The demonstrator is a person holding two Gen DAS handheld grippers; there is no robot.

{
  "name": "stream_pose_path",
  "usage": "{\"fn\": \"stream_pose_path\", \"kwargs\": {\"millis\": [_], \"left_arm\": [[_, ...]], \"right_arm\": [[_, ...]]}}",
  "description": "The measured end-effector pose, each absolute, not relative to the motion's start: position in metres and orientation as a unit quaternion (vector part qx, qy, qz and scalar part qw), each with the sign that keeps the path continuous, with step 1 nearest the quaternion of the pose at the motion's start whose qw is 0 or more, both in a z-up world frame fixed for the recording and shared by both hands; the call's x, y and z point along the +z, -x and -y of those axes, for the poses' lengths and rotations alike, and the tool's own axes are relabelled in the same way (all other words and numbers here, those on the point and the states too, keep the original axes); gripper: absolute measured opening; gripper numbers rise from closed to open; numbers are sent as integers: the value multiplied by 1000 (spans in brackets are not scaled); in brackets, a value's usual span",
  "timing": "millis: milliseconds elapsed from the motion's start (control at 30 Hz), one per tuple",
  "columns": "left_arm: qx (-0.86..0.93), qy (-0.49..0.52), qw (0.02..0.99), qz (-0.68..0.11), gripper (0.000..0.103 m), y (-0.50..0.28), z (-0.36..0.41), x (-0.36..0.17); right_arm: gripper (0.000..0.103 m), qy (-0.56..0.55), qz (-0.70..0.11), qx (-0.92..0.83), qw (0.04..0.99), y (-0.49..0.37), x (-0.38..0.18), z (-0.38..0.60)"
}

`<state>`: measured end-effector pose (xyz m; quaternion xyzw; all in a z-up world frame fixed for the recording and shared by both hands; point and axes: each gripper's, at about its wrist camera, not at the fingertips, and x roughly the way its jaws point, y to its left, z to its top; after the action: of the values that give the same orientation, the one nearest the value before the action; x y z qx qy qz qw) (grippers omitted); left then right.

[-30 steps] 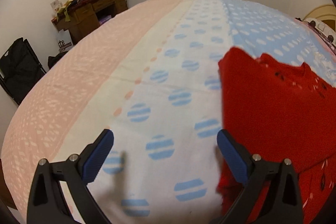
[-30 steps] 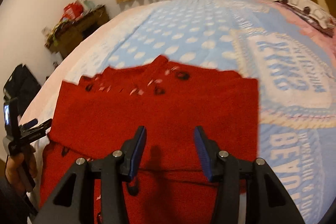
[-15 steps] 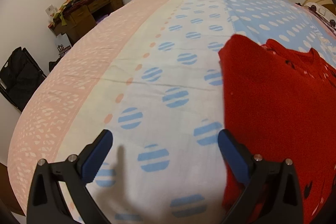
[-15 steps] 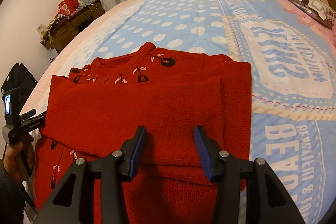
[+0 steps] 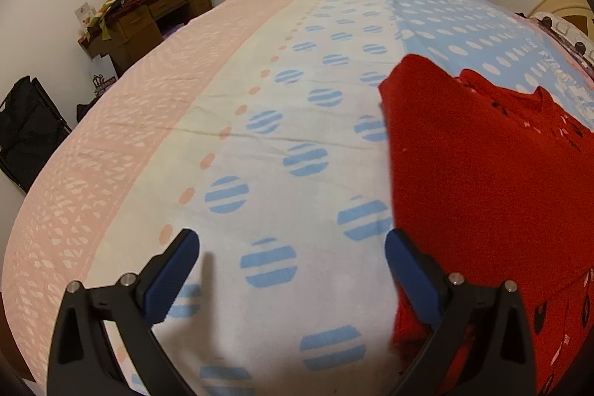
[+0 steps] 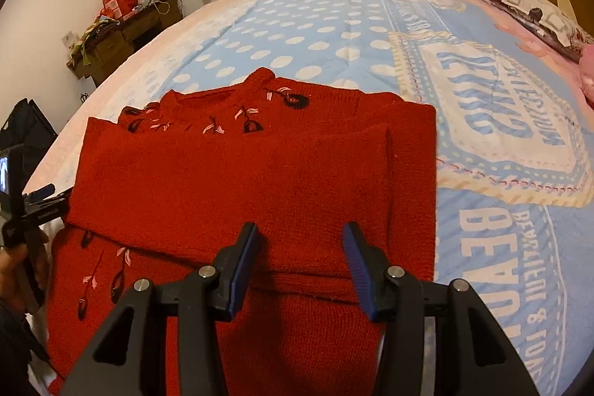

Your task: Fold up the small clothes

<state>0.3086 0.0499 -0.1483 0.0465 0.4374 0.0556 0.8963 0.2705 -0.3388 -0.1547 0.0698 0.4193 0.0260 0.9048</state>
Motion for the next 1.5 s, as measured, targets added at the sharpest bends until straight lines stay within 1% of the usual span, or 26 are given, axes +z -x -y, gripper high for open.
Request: {"fn": "stream_pose_path", "kwargs": {"millis": [200,300,400,533,733,933,1000,1067,1133,1267,1367,1500], "left_arm": [[45,-36,894,-445,103,-308,-53,-147],[36,-33,894,-446,103,-295,-55,-144],[25,-33,900,-435,103,-275,-56,-135],[-17,-20,907,-420,102,-233,-61,-116],[-64,-34,914,-399,102,-146,-68,-98],[-99,-53,901,-419,102,-77,-67,-114],[-104,-50,896,-428,101,-66,-66,-119],[-114,-40,890,-439,100,-52,-65,-127],[-121,-41,886,-446,95,-42,-62,-134],[-142,-33,874,-464,89,-28,-56,-143],[-157,-32,872,-463,81,-20,-50,-144],[-178,-29,865,-468,69,-16,-43,-148]], "right_arm": [[49,-62,-418,24,906,-267,-152,337],[49,-68,-417,23,906,-254,-144,336],[49,-50,-420,24,906,-237,-139,330],[49,-48,-430,26,901,-205,-137,326],[49,-43,-442,29,896,-132,-139,321],[49,-38,-444,21,895,-58,-145,316],[49,-48,-443,16,895,-37,-144,318],[49,-53,-444,12,894,-24,-144,319],[49,-52,-444,7,894,-9,-146,318],[49,-54,-445,3,894,18,-152,314],[49,-63,-442,4,895,33,-152,312],[49,-73,-440,8,895,49,-156,308]]}}
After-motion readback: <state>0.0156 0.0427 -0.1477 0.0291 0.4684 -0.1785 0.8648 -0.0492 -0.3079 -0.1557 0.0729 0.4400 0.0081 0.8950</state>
